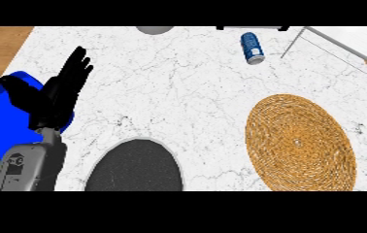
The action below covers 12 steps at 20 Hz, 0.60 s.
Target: Pick the squash from the placemat and place it in the tiered shelf
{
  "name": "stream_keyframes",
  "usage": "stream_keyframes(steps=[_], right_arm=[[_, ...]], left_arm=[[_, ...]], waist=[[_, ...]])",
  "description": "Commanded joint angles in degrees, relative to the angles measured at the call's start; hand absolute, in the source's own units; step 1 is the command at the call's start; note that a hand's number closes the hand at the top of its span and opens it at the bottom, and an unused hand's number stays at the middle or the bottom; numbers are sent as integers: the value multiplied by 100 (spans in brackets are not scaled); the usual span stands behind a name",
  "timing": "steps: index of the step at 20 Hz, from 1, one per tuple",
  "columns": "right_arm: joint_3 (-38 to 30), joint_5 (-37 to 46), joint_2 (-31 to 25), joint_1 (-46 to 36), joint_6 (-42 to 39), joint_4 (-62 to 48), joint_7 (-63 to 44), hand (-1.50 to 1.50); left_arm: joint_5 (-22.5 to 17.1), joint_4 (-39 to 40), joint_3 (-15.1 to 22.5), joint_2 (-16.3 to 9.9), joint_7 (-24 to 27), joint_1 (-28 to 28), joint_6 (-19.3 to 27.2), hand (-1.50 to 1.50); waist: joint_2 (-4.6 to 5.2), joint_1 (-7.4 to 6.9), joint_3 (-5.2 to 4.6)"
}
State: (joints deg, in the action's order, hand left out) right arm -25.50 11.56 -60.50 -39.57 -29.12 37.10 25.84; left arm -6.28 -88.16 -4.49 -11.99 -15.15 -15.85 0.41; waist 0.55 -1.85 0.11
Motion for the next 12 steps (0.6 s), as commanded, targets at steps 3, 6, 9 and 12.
stream_keyframes(steps=[3, 6, 9, 12], right_arm=[[235, 501, -104, -329, 257, -1126, 936, 150], [73, 524, -323, -615, 561, -1590, 113, 150], [106, 672, 55, -768, 1251, -1862, 427, -150], [-90, 552, 30, -1029, 1455, -2054, 599, -150]], left_arm=[[80, -126, 15, 50, -59, 19, 84, 0], [42, -54, 5, 24, 182, 131, -63, 0], [91, 111, 101, 128, 17, -147, 9, 0], [23, 187, 19, 106, 268, -55, -96, 0]], waist=[[4, -14, 3], [27, -87, 2], [50, -93, 11], [75, -151, 15]])
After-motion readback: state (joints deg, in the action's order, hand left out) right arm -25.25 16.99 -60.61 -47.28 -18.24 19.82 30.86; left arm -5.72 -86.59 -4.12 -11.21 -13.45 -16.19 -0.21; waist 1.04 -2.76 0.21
